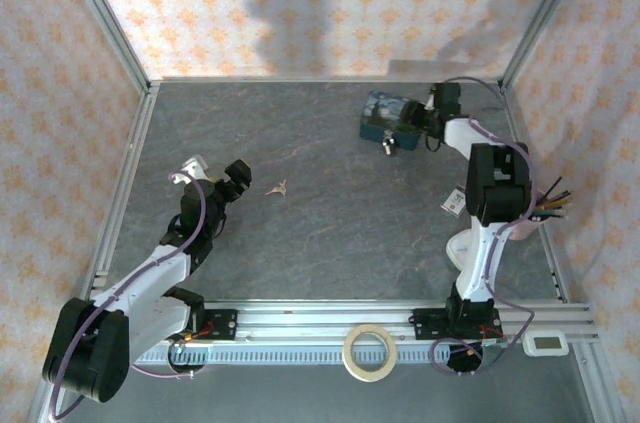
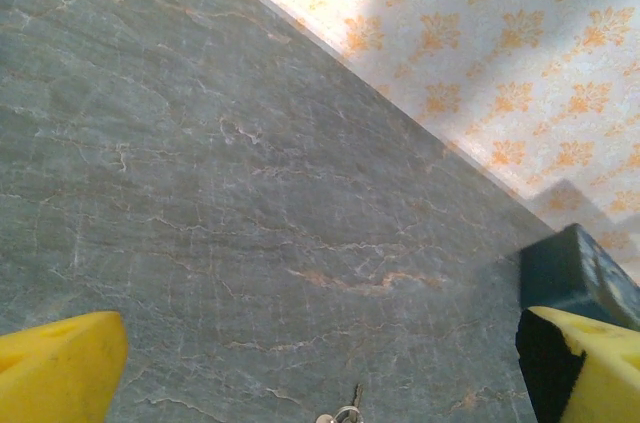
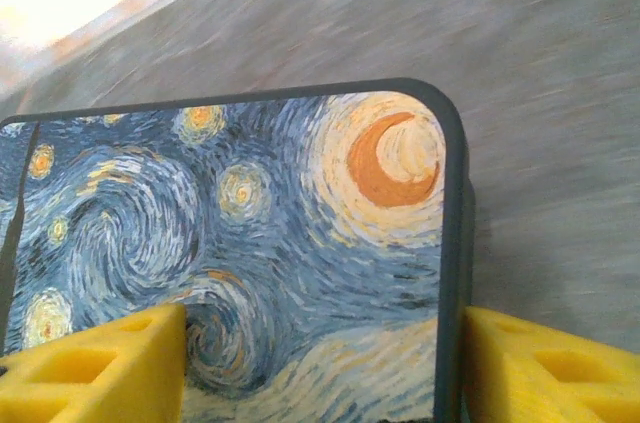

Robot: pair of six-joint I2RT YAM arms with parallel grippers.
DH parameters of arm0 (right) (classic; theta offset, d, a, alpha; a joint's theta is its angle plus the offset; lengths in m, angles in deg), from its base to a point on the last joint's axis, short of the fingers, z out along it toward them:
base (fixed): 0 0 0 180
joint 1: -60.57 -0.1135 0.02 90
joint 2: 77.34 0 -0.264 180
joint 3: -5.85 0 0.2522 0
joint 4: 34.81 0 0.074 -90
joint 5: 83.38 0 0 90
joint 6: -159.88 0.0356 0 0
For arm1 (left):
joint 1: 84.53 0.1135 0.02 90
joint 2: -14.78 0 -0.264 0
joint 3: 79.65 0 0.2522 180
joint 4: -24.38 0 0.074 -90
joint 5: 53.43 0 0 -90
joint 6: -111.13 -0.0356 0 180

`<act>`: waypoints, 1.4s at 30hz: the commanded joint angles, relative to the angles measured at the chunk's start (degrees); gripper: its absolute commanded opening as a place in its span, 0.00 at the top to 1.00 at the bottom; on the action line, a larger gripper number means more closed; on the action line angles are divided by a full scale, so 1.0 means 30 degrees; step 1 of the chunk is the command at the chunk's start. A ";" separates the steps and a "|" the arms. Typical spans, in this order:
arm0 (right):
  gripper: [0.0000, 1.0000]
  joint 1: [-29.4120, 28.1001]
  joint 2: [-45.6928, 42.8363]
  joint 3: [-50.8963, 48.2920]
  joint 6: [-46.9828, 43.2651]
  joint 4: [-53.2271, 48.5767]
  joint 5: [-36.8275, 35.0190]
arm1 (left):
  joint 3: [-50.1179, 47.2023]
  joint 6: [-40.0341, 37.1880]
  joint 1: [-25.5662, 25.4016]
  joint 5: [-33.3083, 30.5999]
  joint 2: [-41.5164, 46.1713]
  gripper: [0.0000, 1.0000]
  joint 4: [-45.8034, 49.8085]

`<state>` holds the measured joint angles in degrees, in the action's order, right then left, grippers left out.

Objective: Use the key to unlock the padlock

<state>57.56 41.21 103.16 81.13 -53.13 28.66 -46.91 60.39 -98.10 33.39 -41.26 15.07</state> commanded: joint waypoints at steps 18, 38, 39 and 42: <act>0.28 -0.7435 0.1700 0.3839 -0.1262 -0.4134 -0.2356 | 0.0016 0.1515 -0.0027 0.1023 -0.0953 0.01 -0.0048; 0.35 -1.5450 -0.2938 -0.1035 -0.3254 -0.4495 -0.2798 | -0.1853 0.6259 0.3964 0.3426 -0.2124 0.01 -0.3585; 0.36 -1.5617 -0.2228 -0.0303 -0.3574 -0.4845 -0.2461 | -0.1921 0.6302 0.4014 0.3528 -0.2077 0.01 -0.3638; 0.41 -1.5749 -0.0128 0.1953 -0.4054 -0.5357 -0.1576 | -0.2046 0.6278 0.4248 0.3839 -0.1710 0.01 -0.3313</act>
<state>9.54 37.18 104.41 72.06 -67.19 21.80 -52.00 77.99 -86.27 42.90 -47.46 6.92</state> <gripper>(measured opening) 0.596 0.989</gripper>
